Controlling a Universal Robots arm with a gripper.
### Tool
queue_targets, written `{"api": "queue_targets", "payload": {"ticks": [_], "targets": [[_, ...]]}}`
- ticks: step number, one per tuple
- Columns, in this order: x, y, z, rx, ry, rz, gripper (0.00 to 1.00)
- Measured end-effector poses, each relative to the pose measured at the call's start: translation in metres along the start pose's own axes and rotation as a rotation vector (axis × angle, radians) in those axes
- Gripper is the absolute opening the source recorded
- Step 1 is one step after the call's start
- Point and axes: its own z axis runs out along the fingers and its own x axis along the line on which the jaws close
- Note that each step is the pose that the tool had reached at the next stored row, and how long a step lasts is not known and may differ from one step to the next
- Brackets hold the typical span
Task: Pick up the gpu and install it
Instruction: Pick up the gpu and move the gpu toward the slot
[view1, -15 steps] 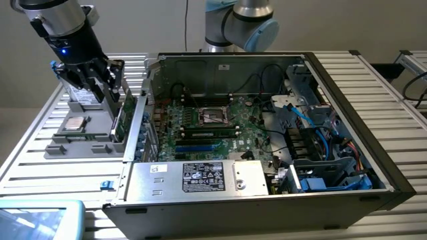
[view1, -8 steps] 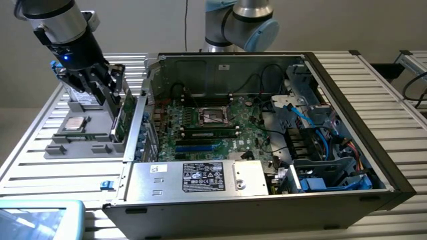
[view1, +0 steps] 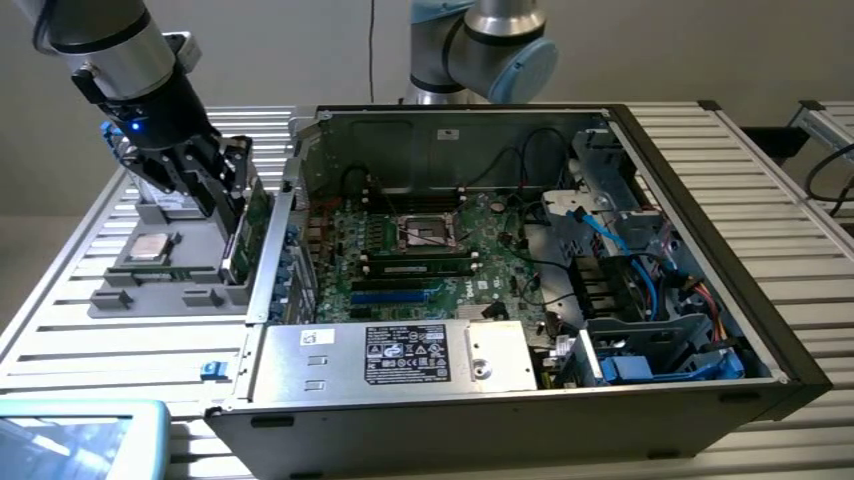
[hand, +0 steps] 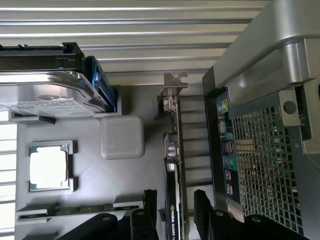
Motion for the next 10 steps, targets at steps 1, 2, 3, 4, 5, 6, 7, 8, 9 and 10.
{"api": "queue_targets", "payload": {"ticks": [1,2,3,4,5,6,7,8,9,10], "targets": [[0.001,-0.0003,0.0016,-0.0002,-0.0009,0.000,0.44],[0.001,-0.0005,0.0034,-0.0006,-0.0011,0.000,0.44],[0.001,-0.0008,0.0052,-0.0014,-0.0011,-0.001,0.44],[0.002,-0.0010,0.0070,-0.0028,-0.0009,-0.002,0.44],[0.002,-0.0013,0.0088,-0.0049,-0.0006,-0.003,0.44],[0.002,-0.0016,0.0106,-0.0066,-0.0004,-0.004,0.44],[0.002,-0.0018,0.0121,-0.0079,-0.0002,-0.006,0.44],[0.002,-0.0021,0.0134,-0.0091,-0.0001,-0.007,0.44],[0.002,-0.0026,0.0144,-0.0106,-0.0001,-0.009,0.44],[0.002,-0.0030,0.0153,-0.0125,-0.0002,-0.012,0.44]]}}
